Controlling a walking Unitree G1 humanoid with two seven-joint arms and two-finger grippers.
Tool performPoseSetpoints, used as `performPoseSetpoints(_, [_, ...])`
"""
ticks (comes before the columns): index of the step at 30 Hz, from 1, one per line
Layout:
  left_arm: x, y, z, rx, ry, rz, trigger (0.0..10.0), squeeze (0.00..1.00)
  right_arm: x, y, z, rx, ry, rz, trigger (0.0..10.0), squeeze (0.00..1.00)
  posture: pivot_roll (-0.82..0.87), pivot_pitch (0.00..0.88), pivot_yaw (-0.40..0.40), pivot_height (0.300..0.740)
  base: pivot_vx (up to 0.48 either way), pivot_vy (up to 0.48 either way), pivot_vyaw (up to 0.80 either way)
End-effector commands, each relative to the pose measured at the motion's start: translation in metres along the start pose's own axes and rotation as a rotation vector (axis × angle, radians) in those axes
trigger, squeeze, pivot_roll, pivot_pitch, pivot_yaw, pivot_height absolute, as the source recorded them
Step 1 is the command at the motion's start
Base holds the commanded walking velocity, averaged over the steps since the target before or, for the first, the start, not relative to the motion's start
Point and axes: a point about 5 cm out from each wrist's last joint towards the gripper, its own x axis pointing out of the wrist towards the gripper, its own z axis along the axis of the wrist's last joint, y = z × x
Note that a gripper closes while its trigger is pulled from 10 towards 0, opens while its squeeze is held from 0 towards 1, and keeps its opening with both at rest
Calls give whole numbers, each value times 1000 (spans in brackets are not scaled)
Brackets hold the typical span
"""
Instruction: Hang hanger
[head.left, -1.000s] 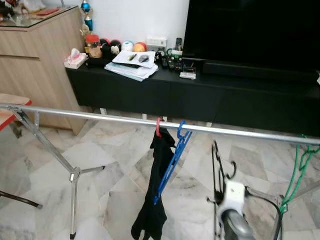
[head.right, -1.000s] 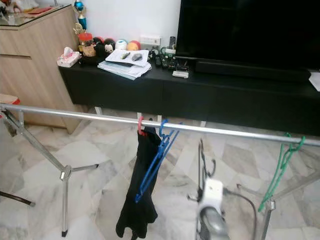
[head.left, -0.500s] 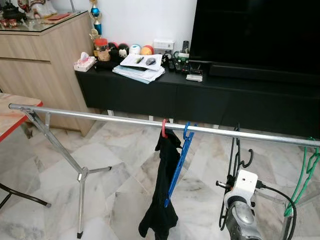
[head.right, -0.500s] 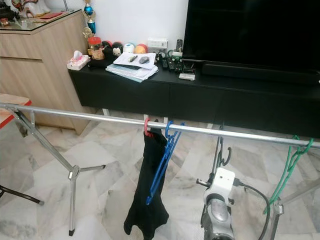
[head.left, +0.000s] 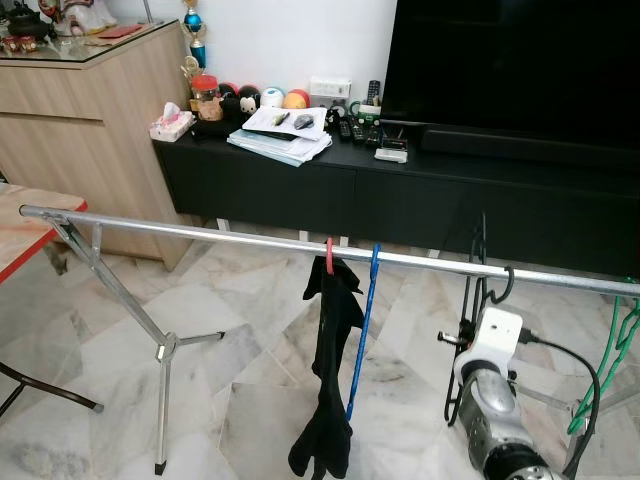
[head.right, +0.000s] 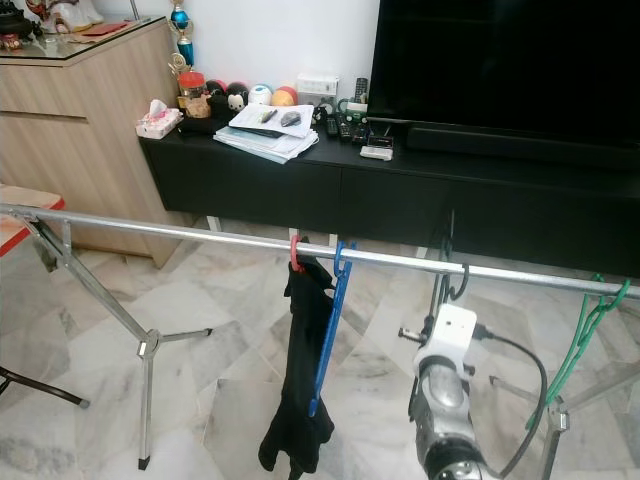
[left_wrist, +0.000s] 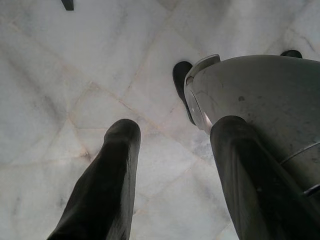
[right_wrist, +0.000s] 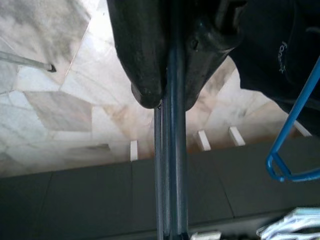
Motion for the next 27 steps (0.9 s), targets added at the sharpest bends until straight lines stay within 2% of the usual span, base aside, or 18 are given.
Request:
performPoseSetpoints(1, [-1, 0, -6, 4, 21, 0, 10000, 0, 1, -1, -1, -12, 26, -3, 10000, 0, -83, 30, 17, 740, 0, 0, 0])
performPoseSetpoints(7, [-1, 0, -5, -1, 18, 4, 10000, 0, 4, 2, 3, -14, 57, 11, 10000, 0, -76, 43, 13, 740, 0, 0, 0])
performPoseSetpoints(10, [-1, 0, -5, -5, 17, 5, 10000, 0, 6, 4, 1, -16, 127, 16, 10000, 0, -74, 47, 13, 740, 0, 0, 0])
performPoseSetpoints(17, [-1, 0, -5, -10, 16, 4, 10000, 0, 10, 5, 11, -4, 120, 21, 10000, 0, -71, 51, 11, 740, 0, 0, 0])
performPoseSetpoints(27, [-1, -1, -5, -15, 15, 0, 10000, 0, 13, 5, 15, -29, 172, 28, 10000, 0, -65, 59, 9, 740, 0, 0, 0])
